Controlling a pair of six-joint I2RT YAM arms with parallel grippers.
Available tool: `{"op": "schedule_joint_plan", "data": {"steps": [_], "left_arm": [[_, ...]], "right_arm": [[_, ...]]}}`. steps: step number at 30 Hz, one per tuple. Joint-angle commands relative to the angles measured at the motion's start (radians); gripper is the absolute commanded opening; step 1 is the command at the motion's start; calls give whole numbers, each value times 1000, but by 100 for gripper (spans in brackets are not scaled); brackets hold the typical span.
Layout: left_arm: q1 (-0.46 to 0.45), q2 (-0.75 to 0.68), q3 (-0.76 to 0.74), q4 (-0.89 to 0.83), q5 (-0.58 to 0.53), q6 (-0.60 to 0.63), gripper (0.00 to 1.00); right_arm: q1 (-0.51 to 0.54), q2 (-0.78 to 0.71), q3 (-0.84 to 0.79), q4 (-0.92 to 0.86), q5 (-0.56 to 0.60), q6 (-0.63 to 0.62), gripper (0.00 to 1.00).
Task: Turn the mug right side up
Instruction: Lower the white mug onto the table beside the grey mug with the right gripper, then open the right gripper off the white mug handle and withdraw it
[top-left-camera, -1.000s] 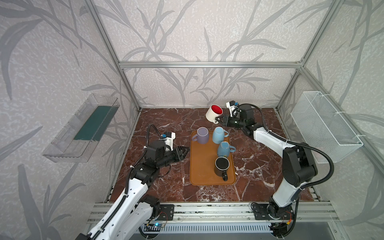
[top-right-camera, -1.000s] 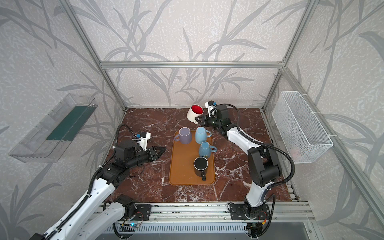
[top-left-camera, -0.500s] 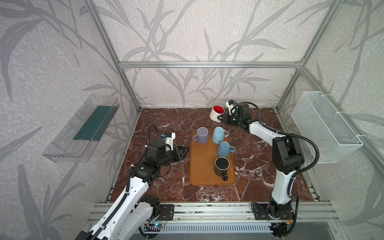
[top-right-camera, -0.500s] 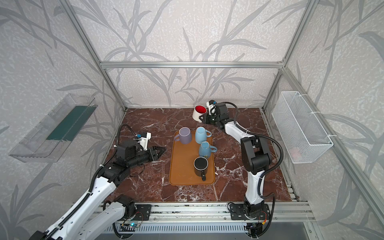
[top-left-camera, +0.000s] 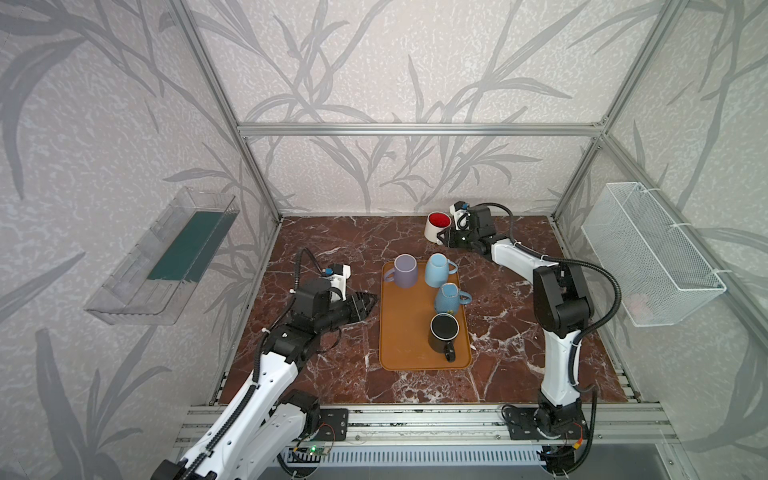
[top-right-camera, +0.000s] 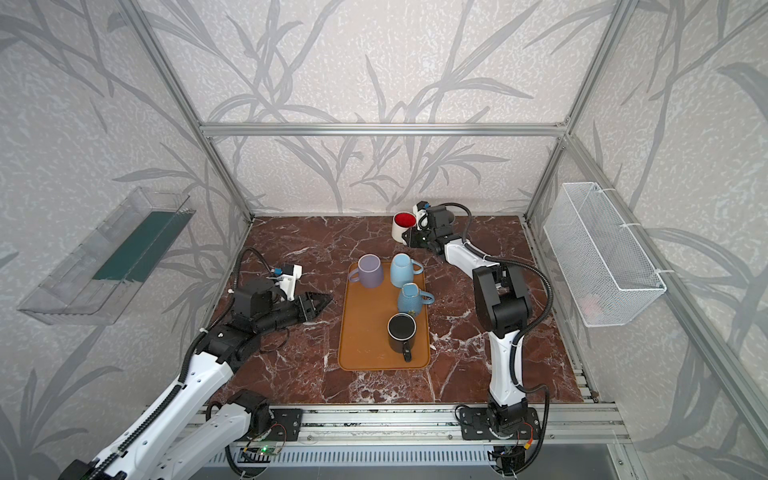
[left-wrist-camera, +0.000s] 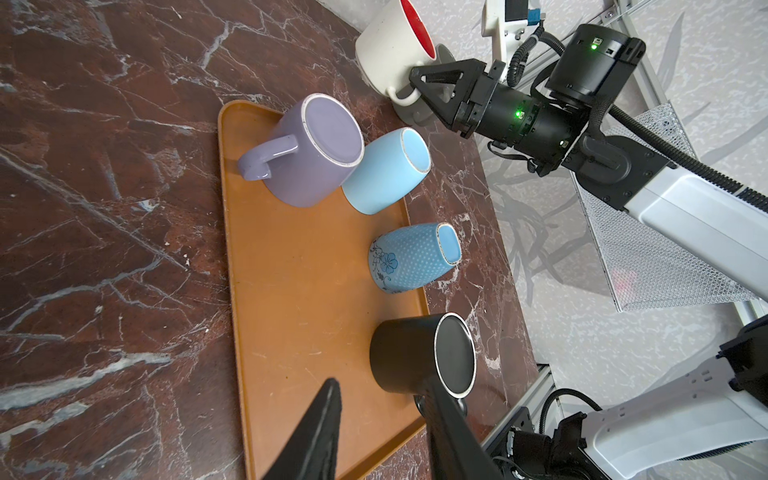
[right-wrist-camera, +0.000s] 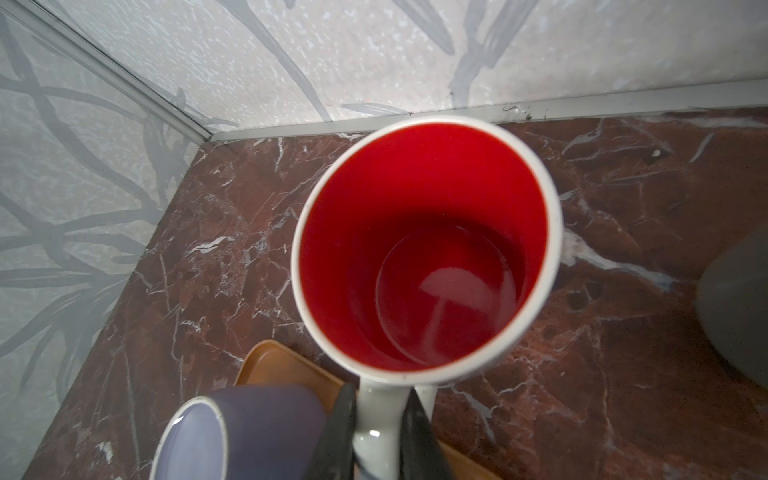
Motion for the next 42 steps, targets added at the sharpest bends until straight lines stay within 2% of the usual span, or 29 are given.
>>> {"op": "schedule_joint_plan", "data": {"steps": [1, 21, 42], "left_arm": [[8, 7, 23, -12, -6, 19, 37], [17, 27, 36, -24, -6, 24, 37], [20, 25, 35, -33, -6, 29, 37]], "right_arm": [[-6, 9, 60, 59, 54, -48, 0], [-10, 131, 159, 50, 195, -103, 0], [-17, 210, 216, 45, 224, -61, 0]]}}
